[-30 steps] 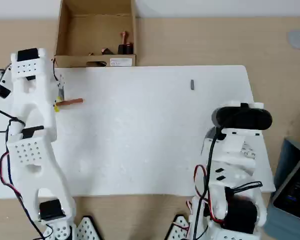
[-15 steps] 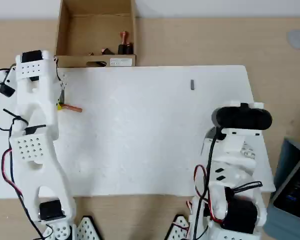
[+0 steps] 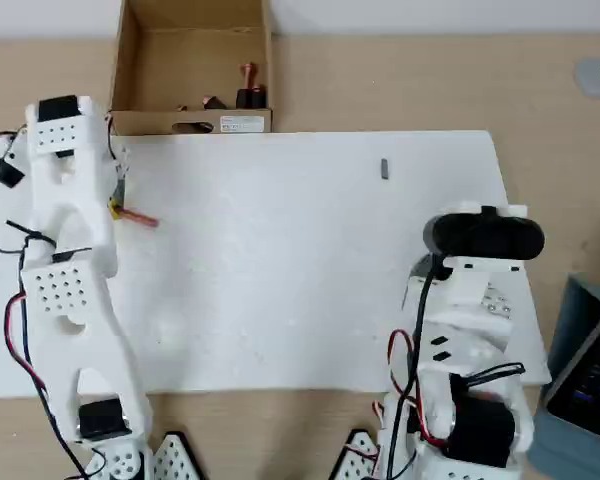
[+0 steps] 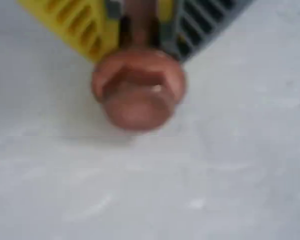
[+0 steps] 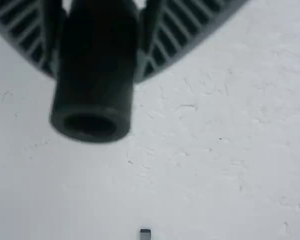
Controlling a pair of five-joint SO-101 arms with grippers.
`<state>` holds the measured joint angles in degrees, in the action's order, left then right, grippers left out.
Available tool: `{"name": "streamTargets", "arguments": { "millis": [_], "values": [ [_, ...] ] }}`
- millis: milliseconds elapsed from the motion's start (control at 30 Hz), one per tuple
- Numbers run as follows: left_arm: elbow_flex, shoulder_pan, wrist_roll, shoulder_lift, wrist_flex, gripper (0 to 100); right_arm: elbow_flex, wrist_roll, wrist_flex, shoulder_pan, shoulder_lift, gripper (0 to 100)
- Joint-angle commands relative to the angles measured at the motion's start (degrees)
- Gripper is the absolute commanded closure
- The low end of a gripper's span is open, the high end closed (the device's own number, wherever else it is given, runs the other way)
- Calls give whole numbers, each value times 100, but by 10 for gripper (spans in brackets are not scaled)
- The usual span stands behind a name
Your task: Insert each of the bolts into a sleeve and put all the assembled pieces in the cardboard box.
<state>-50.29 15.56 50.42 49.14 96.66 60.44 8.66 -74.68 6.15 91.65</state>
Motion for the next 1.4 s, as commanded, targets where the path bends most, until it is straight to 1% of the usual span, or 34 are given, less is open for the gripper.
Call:
{"name": "streamTargets", "arguments": {
  "millis": [0,100,200,367,500,900,1067,1267,1367],
  "values": [
    [-1310,-9,-413,-145,369,999,-13,18,35,48,84,989],
    [-1802,-9,-905,-145,378,999,4,18,35,48,84,989],
    [-2022,9,-1275,-163,387,999,4,18,35,48,84,989],
    [-1820,-88,-1881,-866,387,999,4,18,35,48,84,989],
    [-1116,-343,-2268,-1701,387,999,13,18,35,48,75,989],
    [1284,-1196,-2998,-4778,387,999,145,9,35,40,84,989],
    [2374,-1433,-3103,-5859,378,998,154,9,35,31,84,989],
    [3692,-1556,-3103,-6888,352,998,145,9,35,31,92,989],
    [4413,-1688,-3147,-7371,141,998,154,9,18,-119,92,989]
  ]
}}
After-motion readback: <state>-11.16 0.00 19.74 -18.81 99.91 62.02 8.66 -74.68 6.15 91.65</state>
